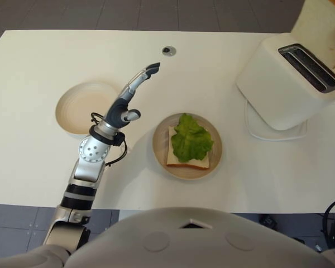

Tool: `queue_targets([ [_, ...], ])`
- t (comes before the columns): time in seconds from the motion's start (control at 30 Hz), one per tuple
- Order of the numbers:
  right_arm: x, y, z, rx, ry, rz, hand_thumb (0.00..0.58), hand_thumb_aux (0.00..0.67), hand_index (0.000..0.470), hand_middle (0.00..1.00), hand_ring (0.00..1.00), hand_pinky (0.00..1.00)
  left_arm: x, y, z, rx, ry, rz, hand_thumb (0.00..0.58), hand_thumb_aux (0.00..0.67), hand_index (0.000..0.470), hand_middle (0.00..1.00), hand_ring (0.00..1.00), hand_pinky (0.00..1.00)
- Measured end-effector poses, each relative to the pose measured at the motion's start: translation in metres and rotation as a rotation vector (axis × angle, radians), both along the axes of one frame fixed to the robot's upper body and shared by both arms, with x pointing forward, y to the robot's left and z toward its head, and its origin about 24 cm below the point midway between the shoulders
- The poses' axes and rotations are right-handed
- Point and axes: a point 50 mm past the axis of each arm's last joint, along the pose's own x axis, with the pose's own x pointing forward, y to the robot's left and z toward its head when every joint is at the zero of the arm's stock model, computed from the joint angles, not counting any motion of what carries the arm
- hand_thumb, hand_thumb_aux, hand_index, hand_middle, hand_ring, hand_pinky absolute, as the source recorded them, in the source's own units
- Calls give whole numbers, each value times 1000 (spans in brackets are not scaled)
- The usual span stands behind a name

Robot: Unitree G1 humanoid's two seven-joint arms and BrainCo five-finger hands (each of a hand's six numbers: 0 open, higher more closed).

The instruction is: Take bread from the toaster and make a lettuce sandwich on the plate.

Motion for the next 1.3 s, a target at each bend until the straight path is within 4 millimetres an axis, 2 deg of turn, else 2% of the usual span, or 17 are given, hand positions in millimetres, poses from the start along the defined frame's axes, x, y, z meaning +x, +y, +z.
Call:
queue_targets([
  [0.1, 8, 34, -23, 133, 290, 335, 580, 670, 470, 1000, 1000, 1000, 0, 9, 7, -29, -64, 47, 0, 0, 0, 0, 0, 0],
  [0.13, 11, 48, -42, 182, 452, 470, 580, 670, 470, 1000, 1000, 1000, 1, 16, 14, -55, -114, 97, 0, 0, 0, 0, 0, 0],
  [0.2, 14, 62, -66, 260, 641, 618, 580, 670, 470, 1000, 1000, 1000, 2, 21, 24, -76, -198, 140, 0, 0, 0, 0, 0, 0],
  [0.3, 18, 83, -103, 400, 873, 761, 580, 670, 470, 1000, 1000, 1000, -3, 19, 30, -66, -284, 129, 0, 0, 0, 0, 0, 0],
  [0.43, 16, 107, -130, 531, 999, 849, 580, 670, 470, 1000, 1000, 1000, -8, 13, 25, -13, -314, 81, 0, 0, 0, 0, 0, 0],
  [0.6, 4, 109, -141, 650, 1078, 874, 580, 670, 470, 1000, 1000, 1000, -19, -8, 0, 113, -234, -102, 0, 0, 0, 0, 0, 0],
  [0.73, -5, 102, -149, 653, 1156, 850, 580, 670, 470, 1000, 1000, 1000, -28, -23, -15, 195, -168, -250, 0, 0, 0, 0, 0, 0],
  [0.87, -11, 94, -158, 539, 1230, 759, 580, 670, 470, 1000, 1000, 1000, -36, -36, -33, 298, -104, -375, 0, 0, 0, 0, 0, 0],
  [0.93, -11, 97, -165, 456, 1250, 714, 580, 670, 470, 1000, 1000, 1000, -39, -43, -41, 353, -91, -424, 0, 0, 0, 0, 0, 0],
  [1.07, -9, 109, -173, 314, 1208, 670, 580, 670, 470, 1000, 1000, 1000, -41, -52, -44, 393, -106, -484, 0, 0, 0, 0, 0, 0],
  [1.3, -6, 116, -180, 328, 1131, 632, 580, 670, 470, 1000, 1000, 1000, -40, -47, -49, 464, -102, -499, 0, 0, 0, 0, 0, 0],
])
